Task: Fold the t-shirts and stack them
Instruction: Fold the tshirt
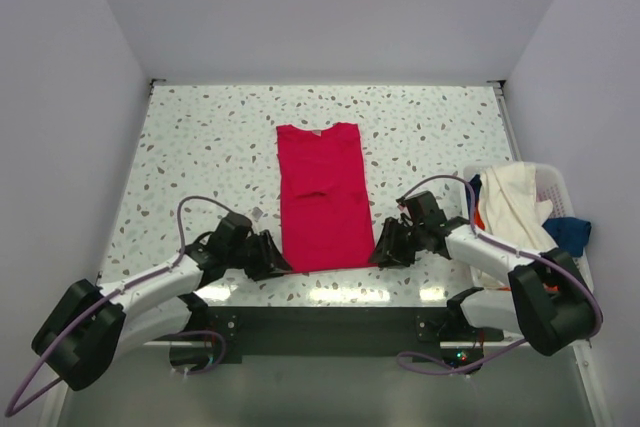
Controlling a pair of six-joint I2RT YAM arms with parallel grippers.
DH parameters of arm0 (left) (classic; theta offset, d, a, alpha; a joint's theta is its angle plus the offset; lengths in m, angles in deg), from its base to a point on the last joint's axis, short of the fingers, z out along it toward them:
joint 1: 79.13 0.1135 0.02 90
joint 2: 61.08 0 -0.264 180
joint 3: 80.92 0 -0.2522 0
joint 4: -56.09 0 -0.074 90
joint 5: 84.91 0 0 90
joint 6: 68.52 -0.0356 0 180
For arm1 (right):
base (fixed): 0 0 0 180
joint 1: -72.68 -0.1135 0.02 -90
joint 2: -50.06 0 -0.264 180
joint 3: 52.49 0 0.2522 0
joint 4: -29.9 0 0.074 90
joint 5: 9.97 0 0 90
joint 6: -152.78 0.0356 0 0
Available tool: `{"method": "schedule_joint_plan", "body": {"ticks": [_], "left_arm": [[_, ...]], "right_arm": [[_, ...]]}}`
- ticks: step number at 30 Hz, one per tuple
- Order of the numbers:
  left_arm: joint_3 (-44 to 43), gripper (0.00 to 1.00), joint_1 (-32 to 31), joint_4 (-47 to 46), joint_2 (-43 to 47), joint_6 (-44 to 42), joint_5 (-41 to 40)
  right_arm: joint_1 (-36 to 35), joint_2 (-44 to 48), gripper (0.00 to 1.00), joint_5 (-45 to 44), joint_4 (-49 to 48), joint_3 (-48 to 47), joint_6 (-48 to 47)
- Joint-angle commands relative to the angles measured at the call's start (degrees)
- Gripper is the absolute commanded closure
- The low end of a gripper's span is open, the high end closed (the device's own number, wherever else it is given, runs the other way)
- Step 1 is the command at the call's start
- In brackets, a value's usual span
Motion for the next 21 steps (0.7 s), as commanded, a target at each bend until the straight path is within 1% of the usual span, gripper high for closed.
{"method": "schedule_joint_plan", "body": {"ticks": [1,6,9,10,12,13,14,16,17,19,20,21], "left_arm": [[0.60,0.58,-0.61,0.82,-1.74,-0.47,-2.43],[-0.54,0.62,-0.61,-0.06,-3.15,-0.82,-3.22],[-1.86,0.67,-0.61,-0.42,-3.76,-1.17,-3.84],[-2.21,0.70,-0.61,-0.59,-3.94,-1.26,-4.01],[-3.26,0.74,-0.70,-0.59,-4.29,-1.43,-4.10],[-3.62,0.80,-0.61,-0.42,-4.47,-1.52,-4.10],[-4.32,0.83,-0.61,-0.16,-4.30,-1.61,-4.19],[-4.94,0.88,-0.61,0.72,-4.03,-1.70,-4.37],[-5.11,0.89,-0.61,1.16,-3.59,-1.87,-4.45],[-5.82,0.93,-0.61,2.65,-3.07,-2.05,-4.72],[-6.08,0.94,-0.61,3.10,-2.37,-2.40,-4.81],[-6.26,0.96,-0.61,3.80,-2.10,-2.40,-4.98]], "right_arm": [[-0.34,-1.75,0.60,-3.05,-1.59,1.94,-0.16],[-0.26,-1.93,0.64,-3.40,-2.56,2.03,0.19],[-0.34,-1.31,0.69,-3.40,-2.74,1.86,0.45],[-0.34,-1.14,0.71,-3.49,-2.74,1.85,0.46],[-0.34,-0.26,0.74,-3.66,-2.21,1.59,0.54],[-0.34,0.18,0.76,-3.75,-1.86,1.42,0.54],[-0.34,0.53,0.81,-3.84,-1.33,1.15,0.46],[-0.34,1.67,0.85,-3.84,-0.63,0.89,0.19],[-0.43,2.03,0.89,-3.75,-0.36,0.80,0.02],[-0.43,3.17,0.94,-3.40,0.16,0.80,-0.07],[-0.43,3.61,0.99,-3.31,0.60,0.80,-0.07],[-0.43,3.96,1.00,-3.05,0.87,0.89,-0.16]]}}
